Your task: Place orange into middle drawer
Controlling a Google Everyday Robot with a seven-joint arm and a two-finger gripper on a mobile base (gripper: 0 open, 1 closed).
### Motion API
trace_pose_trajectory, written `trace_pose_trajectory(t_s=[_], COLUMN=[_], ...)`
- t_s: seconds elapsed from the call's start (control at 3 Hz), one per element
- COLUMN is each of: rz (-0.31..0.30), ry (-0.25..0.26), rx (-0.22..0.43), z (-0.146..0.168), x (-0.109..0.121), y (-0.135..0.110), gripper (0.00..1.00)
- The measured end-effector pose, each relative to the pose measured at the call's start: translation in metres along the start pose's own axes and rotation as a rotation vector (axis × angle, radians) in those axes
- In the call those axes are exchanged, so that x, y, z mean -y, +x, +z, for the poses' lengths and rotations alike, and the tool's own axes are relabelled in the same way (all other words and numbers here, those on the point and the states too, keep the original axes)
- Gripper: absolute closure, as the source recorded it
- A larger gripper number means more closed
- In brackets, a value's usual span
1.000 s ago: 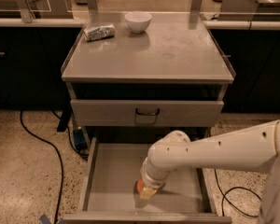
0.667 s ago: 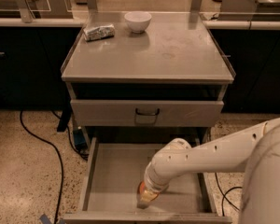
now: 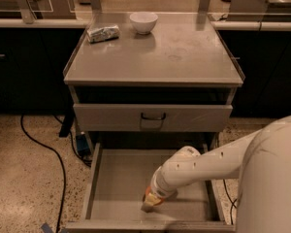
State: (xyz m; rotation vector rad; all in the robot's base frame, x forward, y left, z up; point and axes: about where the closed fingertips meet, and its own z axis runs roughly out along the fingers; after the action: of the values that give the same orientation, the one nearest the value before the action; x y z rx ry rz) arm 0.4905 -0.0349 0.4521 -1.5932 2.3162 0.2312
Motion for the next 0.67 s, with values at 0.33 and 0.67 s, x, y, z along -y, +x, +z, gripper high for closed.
trace_pose_trajectory(t_s=[0.33, 0.67], rz=[-0.007, 0.045], ry=[-0.001, 0.020], rx=[-0.002, -0.011], z=[0.000, 0.010], x=[0.000, 0.016], y=[0.000, 0.009], gripper=[1.00, 1.00])
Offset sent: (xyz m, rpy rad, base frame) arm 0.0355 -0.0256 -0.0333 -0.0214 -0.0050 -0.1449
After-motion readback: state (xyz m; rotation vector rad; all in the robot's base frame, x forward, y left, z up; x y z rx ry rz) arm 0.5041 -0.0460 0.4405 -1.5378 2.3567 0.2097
